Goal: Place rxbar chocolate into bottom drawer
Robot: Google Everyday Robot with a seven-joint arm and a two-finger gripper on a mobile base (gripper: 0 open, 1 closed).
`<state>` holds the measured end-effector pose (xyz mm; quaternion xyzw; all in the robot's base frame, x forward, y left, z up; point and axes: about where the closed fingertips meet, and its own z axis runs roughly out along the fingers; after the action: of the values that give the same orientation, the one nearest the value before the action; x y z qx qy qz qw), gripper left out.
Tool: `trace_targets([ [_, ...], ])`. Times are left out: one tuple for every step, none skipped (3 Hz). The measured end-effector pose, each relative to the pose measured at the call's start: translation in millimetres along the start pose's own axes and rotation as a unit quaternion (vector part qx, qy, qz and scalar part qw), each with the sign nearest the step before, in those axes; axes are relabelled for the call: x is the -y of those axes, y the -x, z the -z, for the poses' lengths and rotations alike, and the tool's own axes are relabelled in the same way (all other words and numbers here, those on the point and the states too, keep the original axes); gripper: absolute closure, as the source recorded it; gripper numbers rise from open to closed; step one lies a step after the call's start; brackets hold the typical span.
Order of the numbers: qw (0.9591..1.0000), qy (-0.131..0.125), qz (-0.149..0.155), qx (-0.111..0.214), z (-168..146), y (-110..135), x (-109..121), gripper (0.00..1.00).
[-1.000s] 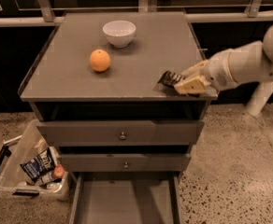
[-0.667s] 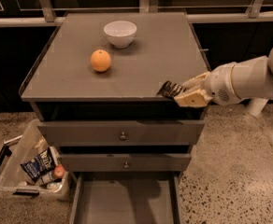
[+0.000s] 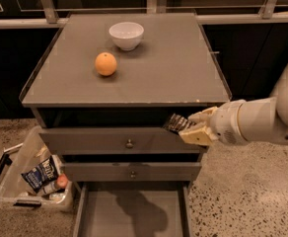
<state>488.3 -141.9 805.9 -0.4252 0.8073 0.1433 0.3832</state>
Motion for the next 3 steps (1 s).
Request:
trace_targets([
  [0.9992,0.019,-0.033,-0.010,-29,-41,-18,1.00],
  [0.9992,0.020,-0.033,-0.010,-30,-41,-18,1.00],
  [0.9984,0.042,-0.037,-0.008,-58,-47,-20,1.00],
])
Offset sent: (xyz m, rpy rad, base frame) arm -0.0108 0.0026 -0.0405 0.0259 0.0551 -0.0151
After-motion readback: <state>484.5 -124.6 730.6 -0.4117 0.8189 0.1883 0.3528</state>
